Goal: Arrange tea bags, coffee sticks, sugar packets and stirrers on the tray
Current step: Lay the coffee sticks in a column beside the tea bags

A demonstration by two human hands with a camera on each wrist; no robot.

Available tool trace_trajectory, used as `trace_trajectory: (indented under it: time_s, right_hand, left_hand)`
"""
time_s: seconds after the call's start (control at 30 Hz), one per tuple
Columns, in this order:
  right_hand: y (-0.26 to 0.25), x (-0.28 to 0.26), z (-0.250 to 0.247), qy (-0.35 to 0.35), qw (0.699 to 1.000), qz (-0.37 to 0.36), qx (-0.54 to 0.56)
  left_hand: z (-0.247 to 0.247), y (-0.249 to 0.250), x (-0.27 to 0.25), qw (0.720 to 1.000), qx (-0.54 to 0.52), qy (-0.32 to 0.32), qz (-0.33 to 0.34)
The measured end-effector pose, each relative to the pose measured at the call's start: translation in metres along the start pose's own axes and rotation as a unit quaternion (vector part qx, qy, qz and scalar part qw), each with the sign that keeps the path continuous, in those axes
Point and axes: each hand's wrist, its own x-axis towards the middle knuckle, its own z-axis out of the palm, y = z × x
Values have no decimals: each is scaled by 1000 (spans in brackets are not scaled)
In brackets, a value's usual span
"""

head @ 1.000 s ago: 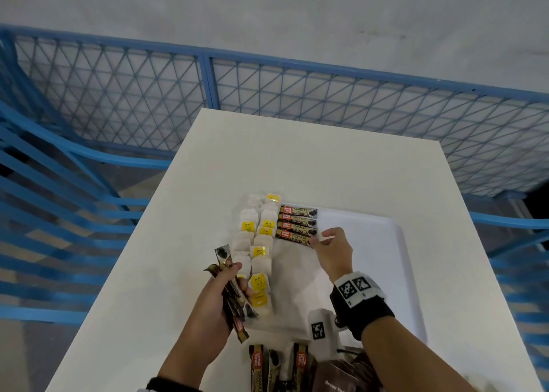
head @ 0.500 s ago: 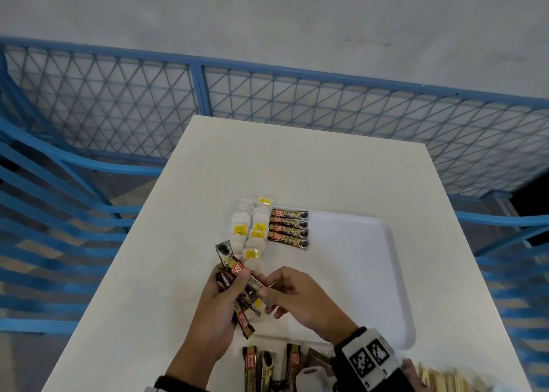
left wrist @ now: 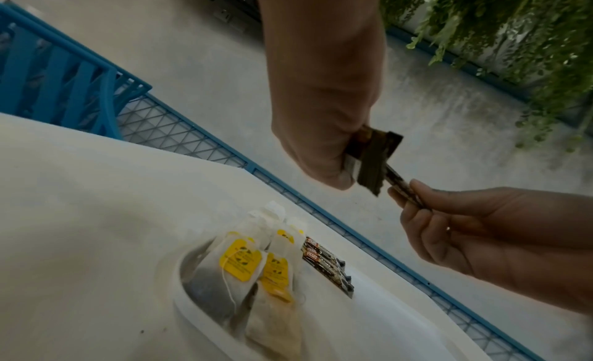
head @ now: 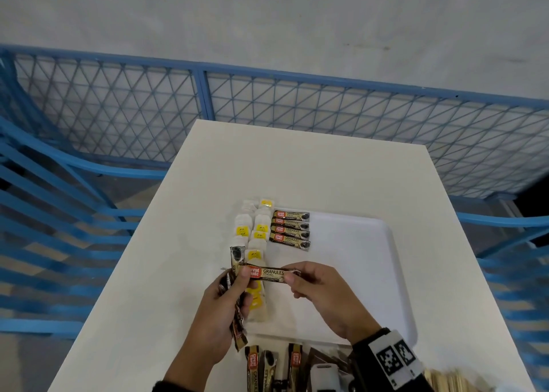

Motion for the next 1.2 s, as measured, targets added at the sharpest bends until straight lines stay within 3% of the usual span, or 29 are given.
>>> trace_trajectory:
  time_s: [0.3, 0.5, 0.7, 1.03, 1.2]
  right_hand:
    - [10, 5, -13, 35, 997, 22, 71]
    - [28, 28, -30, 151, 978, 71, 124]
    - [47, 69, -41, 252, 962, 104, 36]
    - [54, 100, -32, 279, 942, 96, -161]
    - [52, 102, -30, 294, 937, 82, -171]
  left_hand:
    - [0, -5, 4, 1000, 5, 20, -17]
    - [-9, -7, 11, 997, -23, 45, -53]
    - [-14, -4, 11, 995, -45, 37, -81]
    - [-17, -1, 11, 996, -47, 28, -77]
    - [-14, -2, 10, 995, -76, 22, -67]
